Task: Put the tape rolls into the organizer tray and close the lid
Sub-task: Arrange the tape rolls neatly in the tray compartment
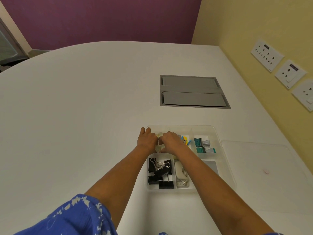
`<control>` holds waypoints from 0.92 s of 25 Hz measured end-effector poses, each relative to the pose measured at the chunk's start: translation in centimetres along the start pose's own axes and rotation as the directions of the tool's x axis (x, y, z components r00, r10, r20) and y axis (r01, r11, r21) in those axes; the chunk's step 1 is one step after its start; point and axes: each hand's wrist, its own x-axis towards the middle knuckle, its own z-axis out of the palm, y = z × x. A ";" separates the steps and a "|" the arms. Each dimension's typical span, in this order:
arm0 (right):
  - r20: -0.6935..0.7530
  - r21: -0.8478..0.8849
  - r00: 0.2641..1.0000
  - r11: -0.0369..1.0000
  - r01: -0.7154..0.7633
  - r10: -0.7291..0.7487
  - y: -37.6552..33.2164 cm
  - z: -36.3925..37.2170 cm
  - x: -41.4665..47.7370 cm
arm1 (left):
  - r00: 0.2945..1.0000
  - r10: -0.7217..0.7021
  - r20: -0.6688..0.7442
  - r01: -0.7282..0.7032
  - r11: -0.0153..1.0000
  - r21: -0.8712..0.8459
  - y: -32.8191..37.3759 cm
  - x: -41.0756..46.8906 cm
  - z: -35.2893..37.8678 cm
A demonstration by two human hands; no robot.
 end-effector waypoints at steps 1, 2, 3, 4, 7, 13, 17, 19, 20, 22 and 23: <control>-0.004 -0.012 1.000 1.000 0.002 -0.002 -0.1 0.1 0.1 | 1.000 -0.004 0.005 0.004 1.000 0.009 0.0 0.1 0.0; -0.007 -0.020 1.000 1.000 0.002 -0.002 -0.2 0.2 0.2 | 1.000 -0.008 0.010 0.007 1.000 0.023 0.1 0.1 0.0; -0.006 -0.021 1.000 1.000 0.001 -0.001 -0.2 0.3 0.2 | 1.000 -0.010 0.014 0.009 0.999 0.040 0.1 0.1 0.0; -0.003 -0.017 1.000 1.000 -0.001 0.001 -0.3 0.3 0.1 | 1.000 -0.011 0.019 0.010 0.998 0.054 0.1 0.2 0.0; -0.065 0.126 0.996 0.991 -0.048 0.056 -0.1 0.2 0.0 | 1.000 -0.023 0.009 0.023 1.000 0.005 0.1 0.2 -0.3; -0.262 0.240 0.940 0.958 -0.157 0.220 1.4 -0.5 0.7 | 0.969 -0.105 -0.222 0.067 0.983 -0.171 -0.3 0.3 -0.8; -0.164 -0.009 0.983 0.996 -0.089 0.087 1.2 -0.3 1.5 | 0.978 -0.116 -0.171 0.094 0.986 -0.136 -0.6 0.6 -0.7; -0.146 -0.091 0.989 0.995 -0.050 0.036 1.0 -0.2 1.8 | 0.985 -0.120 -0.127 0.105 0.987 -0.118 -0.7 0.8 -0.5; -0.139 -0.120 0.990 0.992 -0.036 0.019 1.0 -0.1 1.9 | 0.986 -0.122 -0.110 0.110 0.987 -0.114 -0.8 0.9 -0.4; -0.121 -0.174 0.993 0.985 -0.017 -0.004 0.9 0.1 2.0 | 0.988 -0.124 -0.091 0.114 0.988 -0.108 -0.9 1.2 -0.2; -0.115 -0.193 0.993 0.981 -0.010 -0.012 1.0 0.3 2.0 | 0.989 -0.123 -0.085 0.114 0.988 -0.105 -1.0 1.3 -0.2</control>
